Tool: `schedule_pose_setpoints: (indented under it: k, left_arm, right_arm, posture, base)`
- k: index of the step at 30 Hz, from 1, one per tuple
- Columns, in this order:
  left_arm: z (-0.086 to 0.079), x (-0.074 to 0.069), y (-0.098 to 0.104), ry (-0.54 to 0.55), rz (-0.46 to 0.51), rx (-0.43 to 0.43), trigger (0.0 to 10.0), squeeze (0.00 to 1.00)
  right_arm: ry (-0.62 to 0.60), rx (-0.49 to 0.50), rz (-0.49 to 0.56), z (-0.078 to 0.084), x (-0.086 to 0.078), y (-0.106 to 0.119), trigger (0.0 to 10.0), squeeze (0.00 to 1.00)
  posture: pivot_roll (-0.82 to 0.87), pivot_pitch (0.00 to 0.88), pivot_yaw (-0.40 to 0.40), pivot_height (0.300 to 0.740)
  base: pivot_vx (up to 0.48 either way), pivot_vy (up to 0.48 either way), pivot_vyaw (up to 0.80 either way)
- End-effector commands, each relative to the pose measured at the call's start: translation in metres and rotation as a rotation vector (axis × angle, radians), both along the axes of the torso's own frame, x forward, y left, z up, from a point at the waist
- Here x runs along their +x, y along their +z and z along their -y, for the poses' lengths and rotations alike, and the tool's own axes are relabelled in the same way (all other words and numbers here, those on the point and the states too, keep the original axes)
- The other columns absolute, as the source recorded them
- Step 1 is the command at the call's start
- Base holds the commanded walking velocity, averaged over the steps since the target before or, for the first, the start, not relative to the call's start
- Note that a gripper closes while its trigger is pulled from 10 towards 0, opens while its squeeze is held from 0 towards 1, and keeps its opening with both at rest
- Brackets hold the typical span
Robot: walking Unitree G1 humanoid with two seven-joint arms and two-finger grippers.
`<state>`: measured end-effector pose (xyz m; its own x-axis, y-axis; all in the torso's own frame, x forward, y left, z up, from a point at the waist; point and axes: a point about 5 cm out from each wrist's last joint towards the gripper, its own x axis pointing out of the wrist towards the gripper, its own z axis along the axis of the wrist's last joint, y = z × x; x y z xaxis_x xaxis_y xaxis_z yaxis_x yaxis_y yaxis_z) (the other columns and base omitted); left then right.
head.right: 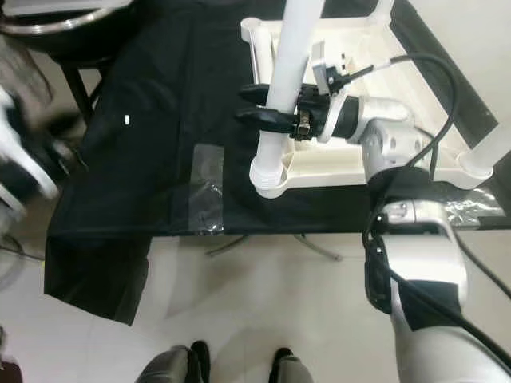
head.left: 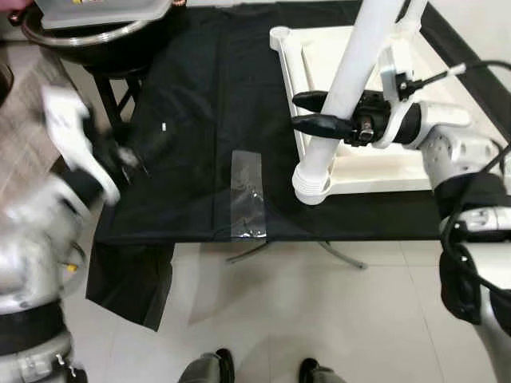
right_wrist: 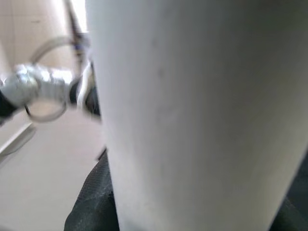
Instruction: Building children table
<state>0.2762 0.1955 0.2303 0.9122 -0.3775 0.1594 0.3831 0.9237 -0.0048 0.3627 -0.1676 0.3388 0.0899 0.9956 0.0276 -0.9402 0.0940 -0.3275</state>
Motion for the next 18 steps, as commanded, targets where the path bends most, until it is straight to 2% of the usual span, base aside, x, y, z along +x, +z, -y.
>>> schedule_pose_setpoints:
  k: [1, 2, 3, 5, 6, 8, 14, 15, 18]
  left_arm:
    - [-0.001, -0.005, 0.013, 0.053, 0.078, 0.051, 10.0, 0.00]
    - [0.002, -0.011, 0.006, 0.091, 0.074, 0.050, 10.0, 0.00]
    - [0.002, -0.011, 0.006, 0.091, 0.074, 0.050, 10.0, 0.00]
    - [0.010, -0.027, -0.002, 0.150, 0.076, 0.048, 10.0, 0.00]
    - [0.010, -0.027, -0.002, 0.150, 0.076, 0.048, 10.0, 0.00]
    - [0.021, -0.043, -0.004, 0.167, 0.072, 0.047, 10.0, 0.00]
    - [0.027, -0.050, -0.002, 0.210, 0.105, 0.050, 10.0, 0.00]
    - [0.028, -0.051, 0.003, 0.239, 0.129, 0.048, 10.0, 0.00]
    - [0.028, -0.050, 0.007, 0.252, 0.141, 0.045, 10.0, 0.00]
  right_arm:
    - [0.035, -0.008, 0.008, -0.003, -0.002, 0.003, 10.0, 0.00]
    - [0.051, -0.011, 0.010, -0.003, -0.003, 0.006, 10.0, 0.00]
    - [0.051, -0.011, 0.010, -0.003, -0.003, 0.006, 10.0, 0.00]
    - [0.063, -0.012, 0.024, -0.004, -0.004, 0.014, 10.0, 0.00]
    - [0.063, -0.012, 0.024, -0.004, -0.004, 0.014, 10.0, 0.00]
    - [0.081, -0.009, 0.043, -0.003, -0.009, 0.026, 10.0, 0.00]
    - [0.114, 0.012, 0.064, -0.001, -0.017, 0.037, 10.0, 0.00]
    - [0.119, 0.001, 0.081, 0.001, -0.021, 0.038, 10.0, 0.00]
    - [0.116, -0.009, 0.099, 0.002, -0.023, 0.039, 10.0, 0.00]
  posture:
    - [0.13, 0.331, 0.013, 0.740]
    - [0.13, 0.343, 0.012, 0.740]
    - [0.13, 0.343, 0.012, 0.740]
    - [0.13, 0.369, 0.004, 0.740]
    - [0.13, 0.369, 0.004, 0.740]
    - [0.13, 0.401, -0.007, 0.740]
    - [0.14, 0.422, -0.013, 0.740]
    - [0.14, 0.447, -0.005, 0.740]
    - [0.14, 0.449, -0.004, 0.740]
  base:
    - [0.000, 0.000, 0.00]
    - [0.000, 0.000, 0.00]
    - [0.000, 0.000, 0.00]
    - [0.000, 0.000, 0.00]
    - [0.000, 0.000, 0.00]
    - [0.000, 0.000, 0.00]
    - [0.000, 0.000, 0.00]
    - [0.000, 0.000, 0.00]
    - [0.000, 0.000, 0.00]
